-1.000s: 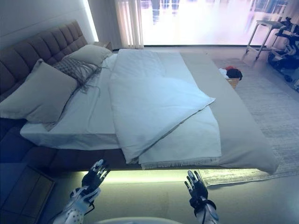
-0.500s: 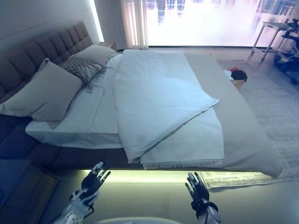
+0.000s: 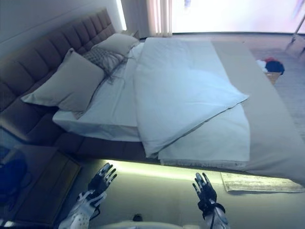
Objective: Make the bed neatly
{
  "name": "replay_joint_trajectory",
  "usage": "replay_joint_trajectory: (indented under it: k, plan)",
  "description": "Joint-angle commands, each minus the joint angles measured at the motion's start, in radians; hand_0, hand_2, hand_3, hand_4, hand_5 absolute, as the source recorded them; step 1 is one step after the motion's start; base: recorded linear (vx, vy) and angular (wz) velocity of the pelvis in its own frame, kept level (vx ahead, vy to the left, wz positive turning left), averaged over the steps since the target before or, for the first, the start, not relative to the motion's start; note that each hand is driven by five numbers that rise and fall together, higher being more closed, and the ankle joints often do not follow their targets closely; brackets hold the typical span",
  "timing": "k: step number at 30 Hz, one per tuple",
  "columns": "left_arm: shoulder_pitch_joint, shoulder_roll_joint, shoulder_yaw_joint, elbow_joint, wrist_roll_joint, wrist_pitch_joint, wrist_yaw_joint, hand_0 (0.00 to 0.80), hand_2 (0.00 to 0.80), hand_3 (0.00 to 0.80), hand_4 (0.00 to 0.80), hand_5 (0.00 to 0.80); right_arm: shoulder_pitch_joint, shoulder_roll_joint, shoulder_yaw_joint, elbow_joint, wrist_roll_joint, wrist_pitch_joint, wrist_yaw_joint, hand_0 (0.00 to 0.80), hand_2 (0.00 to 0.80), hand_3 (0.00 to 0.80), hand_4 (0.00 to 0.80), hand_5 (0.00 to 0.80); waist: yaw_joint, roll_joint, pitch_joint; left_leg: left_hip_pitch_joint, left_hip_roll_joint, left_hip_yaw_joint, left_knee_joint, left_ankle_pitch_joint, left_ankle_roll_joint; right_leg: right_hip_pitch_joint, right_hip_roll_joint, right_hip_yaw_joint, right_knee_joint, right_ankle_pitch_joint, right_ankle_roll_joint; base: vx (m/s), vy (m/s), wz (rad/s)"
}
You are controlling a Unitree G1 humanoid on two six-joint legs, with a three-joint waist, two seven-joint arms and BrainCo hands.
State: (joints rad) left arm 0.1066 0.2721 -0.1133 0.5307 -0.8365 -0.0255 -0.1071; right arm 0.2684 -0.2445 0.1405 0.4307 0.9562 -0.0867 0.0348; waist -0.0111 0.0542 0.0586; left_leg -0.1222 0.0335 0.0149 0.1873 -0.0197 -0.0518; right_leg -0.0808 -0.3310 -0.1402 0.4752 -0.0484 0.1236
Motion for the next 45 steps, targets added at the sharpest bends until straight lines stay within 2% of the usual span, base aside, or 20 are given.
replay_joint_trajectory:
  k: [1, 3, 5, 8, 12, 14, 16, 17, 19, 21, 22, 23, 25, 27, 30, 32, 36, 38, 42, 45]
  plan:
    - [0.005, 0.073, 0.069, -0.084, 0.033, -0.029, -0.012, 0.0, 0.0, 0.0, 0.0, 0.0, -0.018, 0.049, -0.024, -0.083, -0.019, -0.048, 0.018, 0.0, 0.0, 0.0, 0.0, 0.0, 0.016, -0.001, 0.01, 0.143, -0.079, 0.043, -0.133, 0.008, 0.121, -0.138, 0.043, 0.01, 0.137, 0.293, 0.007, 0.198, -0.04, -0.04]
    - [0.009, 0.075, 0.07, -0.095, 0.017, -0.017, -0.006, 0.0, 0.0, 0.0, 0.0, 0.0, -0.005, 0.051, -0.038, -0.074, -0.024, -0.051, 0.017, 0.0, 0.0, 0.0, 0.0, 0.0, 0.001, -0.017, 0.013, 0.163, -0.093, 0.028, -0.139, -0.008, 0.112, -0.154, 0.036, 0.023, 0.027, 0.329, 0.014, 0.264, -0.19, 0.01]
    - [0.018, 0.074, 0.056, -0.094, 0.017, -0.017, -0.005, 0.0, 0.0, 0.0, 0.0, 0.0, -0.002, 0.049, -0.049, -0.057, -0.015, -0.065, 0.02, 0.0, 0.0, 0.0, 0.0, 0.0, -0.022, -0.049, 0.019, 0.188, -0.108, -0.004, -0.14, -0.04, 0.095, -0.166, 0.016, 0.047, -0.19, 0.371, 0.028, 0.379, -0.35, 0.09]
    - [0.014, 0.082, 0.04, -0.077, 0.017, -0.021, -0.023, 0.0, 0.0, 0.0, 0.0, 0.0, -0.042, 0.033, -0.066, -0.012, 0.007, -0.067, 0.015, 0.0, 0.0, 0.0, 0.0, 0.0, -0.044, -0.063, 0.037, 0.222, -0.088, -0.021, -0.13, -0.102, 0.073, -0.171, 0.002, 0.039, -0.5, 0.405, 0.054, 0.444, -0.388, 0.06]
    - [0.065, 0.088, 0.085, -0.126, 0.018, -0.006, -0.041, 0.0, 0.0, 0.0, 0.0, 0.0, -0.005, 0.047, -0.086, -0.03, -0.01, -0.044, 0.028, 0.0, 0.0, 0.0, 0.0, 0.0, -0.051, -0.079, 0.062, 0.248, -0.04, -0.029, -0.076, -0.162, 0.075, -0.172, 0.009, 0.058, -0.517, 0.401, 0.07, 0.381, -0.398, 0.05]
    - [0.084, 0.087, 0.09, -0.121, 0.034, -0.013, -0.055, 0.0, 0.0, 0.0, 0.0, 0.0, 0.015, 0.042, -0.091, -0.018, -0.018, -0.035, 0.045, 0.0, 0.0, 0.0, 0.0, 0.0, -0.055, -0.094, 0.051, 0.253, -0.003, -0.04, -0.036, -0.178, 0.06, -0.135, 0.021, 0.076, -0.509, 0.364, 0.079, 0.388, -0.465, 0.66]
    - [0.113, 0.081, 0.105, -0.139, 0.043, 0.002, -0.059, 0.0, 0.0, 0.0, 0.0, 0.0, 0.02, 0.027, -0.091, -0.013, -0.036, -0.012, 0.027, 0.0, 0.0, 0.0, 0.0, 0.0, -0.059, -0.1, 0.034, 0.291, 0.056, -0.042, -0.014, -0.188, 0.026, -0.128, 0.048, 0.104, -0.438, 0.328, 0.082, 0.395, -0.48, 0.49]
    - [0.132, 0.079, 0.119, -0.142, 0.035, 0.019, -0.07, 0.0, 0.0, 0.0, 0.0, 0.0, 0.032, 0.02, -0.092, -0.035, -0.032, 0.012, 0.004, 0.0, 0.0, 0.0, 0.0, 0.0, -0.06, -0.095, 0.022, 0.301, 0.098, -0.047, -0.001, -0.151, 0.002, -0.126, 0.067, 0.113, -0.399, 0.296, 0.075, 0.361, -0.448, 0.5]
    - [0.153, 0.076, 0.122, -0.141, 0.055, 0.019, -0.11, 0.0, 0.0, 0.0, 0.0, 0.0, 0.043, -0.004, -0.098, -0.039, 0.012, 0.032, 0.033, 0.0, 0.0, 0.0, 0.0, 0.0, -0.056, -0.091, 0.009, 0.273, 0.145, -0.074, 0.061, -0.043, -0.027, -0.09, 0.114, 0.115, -0.385, 0.245, 0.035, 0.335, -0.445, 0.38]
    - [0.151, 0.064, 0.096, -0.145, 0.05, 0.008, -0.114, 0.0, 0.0, 0.0, 0.0, 0.0, 0.024, -0.01, -0.093, -0.007, 0.003, 0.028, 0.035, 0.0, 0.0, 0.0, 0.0, 0.0, -0.049, -0.091, 0.006, 0.239, 0.157, -0.086, 0.123, 0.033, -0.023, -0.052, 0.148, 0.108, -0.399, 0.221, -0.001, 0.26, -0.403, 0.09]
    - [0.148, 0.059, 0.087, -0.155, 0.035, 0.01, -0.113, 0.0, 0.0, 0.0, 0.0, 0.0, 0.013, -0.016, -0.091, 0.002, -0.006, 0.027, 0.034, 0.0, 0.0, 0.0, 0.0, 0.0, -0.045, -0.093, 0.006, 0.207, 0.148, -0.081, 0.172, 0.062, -0.012, -0.034, 0.162, 0.096, -0.403, 0.204, -0.021, 0.202, -0.351, -0.13]
    - [0.146, 0.056, 0.083, -0.157, 0.034, 0.012, -0.104, 0.0, 0.0, 0.0, 0.0, 0.0, 0.009, -0.019, -0.089, 0.006, -0.007, 0.024, 0.035, 0.0, 0.0, 0.0, 0.0, 0.0, -0.045, -0.094, 0.006, 0.192, 0.142, -0.076, 0.197, 0.066, -0.006, -0.028, 0.167, 0.09, -0.401, 0.195, -0.03, 0.182, -0.348, -0.28]
    - [0.122, 0.051, 0.071, -0.133, 0.028, 0.012, -0.084, 0.0, 0.0, 0.0, 0.0, 0.0, 0.0, -0.019, -0.084, 0.024, -0.001, 0.006, 0.034, 0.0, 0.0, 0.0, 0.0, 0.0, -0.049, -0.098, 0.007, 0.152, 0.152, -0.022, 0.241, 0.091, 0.001, -0.004, 0.184, 0.065, -0.394, 0.165, -0.056, 0.145, -0.257, -0.19]
    - [0.101, 0.043, 0.062, -0.108, 0.038, 0.006, -0.086, 0.0, 0.0, 0.0, 0.0, 0.0, -0.001, -0.017, -0.087, 0.028, 0.015, -0.007, 0.042, 0.0, 0.0, 0.0, 0.0, 0.0, -0.049, -0.096, 0.006, 0.146, 0.169, -0.01, 0.197, 0.12, -0.001, 0.008, 0.196, 0.051, -0.387, 0.145, -0.059, 0.145, -0.121, -0.06]
    - [0.064, 0.045, 0.054, -0.077, 0.052, 0.001, -0.074, 0.0, 0.0, 0.0, 0.0, 0.0, -0.006, -0.014, -0.076, 0.026, 0.007, -0.022, 0.029, 0.0, 0.0, 0.0, 0.0, 0.0, -0.037, -0.064, 0.008, 0.162, 0.179, -0.06, 0.023, 0.189, -0.016, 0.021, 0.227, 0.047, -0.372, 0.108, -0.059, 0.175, 0.004, -0.04]
    - [0.041, 0.043, 0.055, -0.053, 0.066, 0.009, -0.064, 0.0, 0.0, 0.0, 0.0, 0.0, -0.008, -0.019, -0.072, 0.018, 0.007, -0.035, 0.014, 0.0, 0.0, 0.0, 0.0, 0.0, -0.025, -0.038, 0.012, 0.148, 0.179, -0.079, -0.086, 0.229, -0.042, 0.043, 0.239, 0.044, -0.37, 0.076, -0.056, 0.187, 0.053, -0.04]
    - [0.004, 0.029, 0.048, -0.018, 0.077, 0.001, -0.05, 0.0, 0.0, 0.0, 0.0, 0.0, -0.013, -0.022, -0.064, 0.007, 0.018, -0.056, 0.001, 0.0, 0.0, 0.0, 0.0, 0.0, 0.016, -0.004, 0.04, 0.014, 0.173, -0.073, -0.222, 0.354, -0.091, 0.138, 0.245, 0.049, -0.374, 0.011, -0.051, 0.295, 0.074, 0.25]
    - [-0.003, 0.031, 0.051, -0.018, 0.066, 0.01, -0.057, 0.0, 0.0, 0.0, 0.0, 0.0, -0.015, -0.024, -0.059, 0.014, 0.016, -0.065, 0.005, 0.0, 0.0, 0.0, 0.0, 0.0, 0.041, 0.002, 0.047, -0.054, 0.149, -0.092, -0.258, 0.352, -0.092, 0.181, 0.241, 0.065, -0.371, -0.022, -0.055, 0.35, 0.039, 0.11]
    - [0.005, 0.035, 0.053, -0.01, 0.075, 0.012, -0.075, 0.0, 0.0, 0.0, 0.0, 0.0, -0.017, -0.018, -0.057, 0.051, 0.005, -0.055, 0.016, 0.0, 0.0, 0.0, 0.0, 0.0, 0.06, 0.016, 0.037, -0.072, 0.128, -0.107, -0.266, 0.333, -0.084, 0.219, 0.232, 0.074, -0.367, -0.051, -0.055, 0.313, 0.099, -0.69]
    - [0.036, 0.038, 0.054, -0.032, 0.1, 0.015, -0.061, 0.0, 0.0, 0.0, 0.0, 0.0, -0.006, -0.008, -0.045, 0.069, -0.006, -0.045, 0.045, 0.0, 0.0, 0.0, 0.0, 0.0, 0.087, 0.027, 0.024, -0.1, 0.093, -0.133, -0.275, 0.318, -0.081, 0.264, 0.219, 0.087, -0.362, -0.09, -0.051, 0.389, 0.177, -0.57]
